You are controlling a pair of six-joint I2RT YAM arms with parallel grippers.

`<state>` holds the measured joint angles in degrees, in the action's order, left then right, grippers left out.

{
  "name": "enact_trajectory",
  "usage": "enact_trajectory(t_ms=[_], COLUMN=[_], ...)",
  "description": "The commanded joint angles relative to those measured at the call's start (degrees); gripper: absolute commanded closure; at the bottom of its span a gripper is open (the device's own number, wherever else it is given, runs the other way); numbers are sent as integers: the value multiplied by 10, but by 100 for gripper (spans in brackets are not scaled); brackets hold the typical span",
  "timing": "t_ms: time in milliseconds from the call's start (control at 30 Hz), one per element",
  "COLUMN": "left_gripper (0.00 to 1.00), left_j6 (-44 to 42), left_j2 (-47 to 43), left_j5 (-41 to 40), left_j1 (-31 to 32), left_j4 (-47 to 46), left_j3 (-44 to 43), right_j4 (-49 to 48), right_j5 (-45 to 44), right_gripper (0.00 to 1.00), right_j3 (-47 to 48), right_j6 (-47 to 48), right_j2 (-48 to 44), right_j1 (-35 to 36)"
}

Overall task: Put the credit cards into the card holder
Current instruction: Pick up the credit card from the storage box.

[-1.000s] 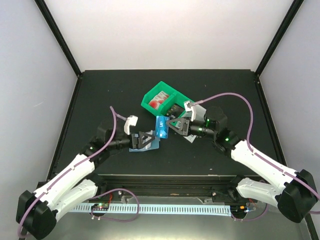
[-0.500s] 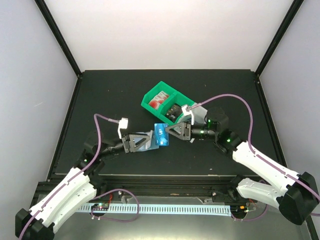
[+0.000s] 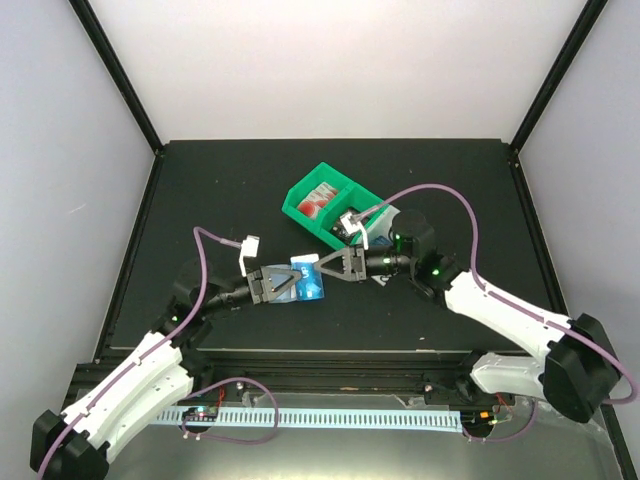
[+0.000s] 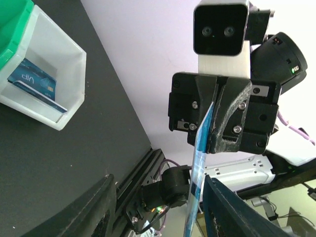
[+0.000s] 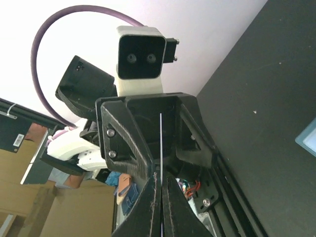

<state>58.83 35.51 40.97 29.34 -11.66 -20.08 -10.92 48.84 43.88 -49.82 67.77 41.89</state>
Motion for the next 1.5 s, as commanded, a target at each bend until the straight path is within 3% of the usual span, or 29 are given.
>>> enact_trajectory(t_ms=[0, 133, 233, 300, 400, 533, 833, 967, 1033, 1133, 1233, 1333, 1467], left_gripper=[53, 78, 98, 99, 99, 98, 98, 98, 91, 57, 33, 29, 32], left_j6=[10, -1, -47, -80, -91, -101, -86, -87, -96, -130, -163, -170, -156], left_j2=[2, 9, 14, 16, 19, 23, 31, 45, 49, 52, 52, 55, 73], left_j5=[30, 38, 32, 23, 27, 25, 33, 37, 30, -29, -158, -276, -342], left_j1=[3, 2, 0, -2, -6, -12, -35, -38, -39, -42, -43, -43, -46], left_j4=[-1, 4, 46, 80, 83, 108, 101, 94, 111, 189, 318, 406, 410], left_j3=[-16, -19, -41, -54, -60, -71, -73, -74, -78, -90, -107, -104, -85], right_j4=[-77, -120, -122, -122, -120, -139, -158, -168, -165, -130, -46, 17, 95], right_j5=[11, 11, 9, 6, 20, 57, 89, 94, 81, 40, -25, -76, -141], right_gripper=[97, 96, 86, 76, 73, 85, 84, 99, 99, 99, 99, 99, 99], right_j3=[25, 32, 34, 27, 17, 5, -6, -6, -4, 3, 26, 52, 113], right_j6=[-23, -41, -27, -15, 7, 12, 22, 14, 12, 19, 38, 44, 58], right_j2=[33, 70, 80, 82, 84, 87, 89, 98, 102, 112, 137, 174, 239], right_j1=[9, 13, 13, 14, 13, 13, 13, 13, 13, 14, 13, 15, 36])
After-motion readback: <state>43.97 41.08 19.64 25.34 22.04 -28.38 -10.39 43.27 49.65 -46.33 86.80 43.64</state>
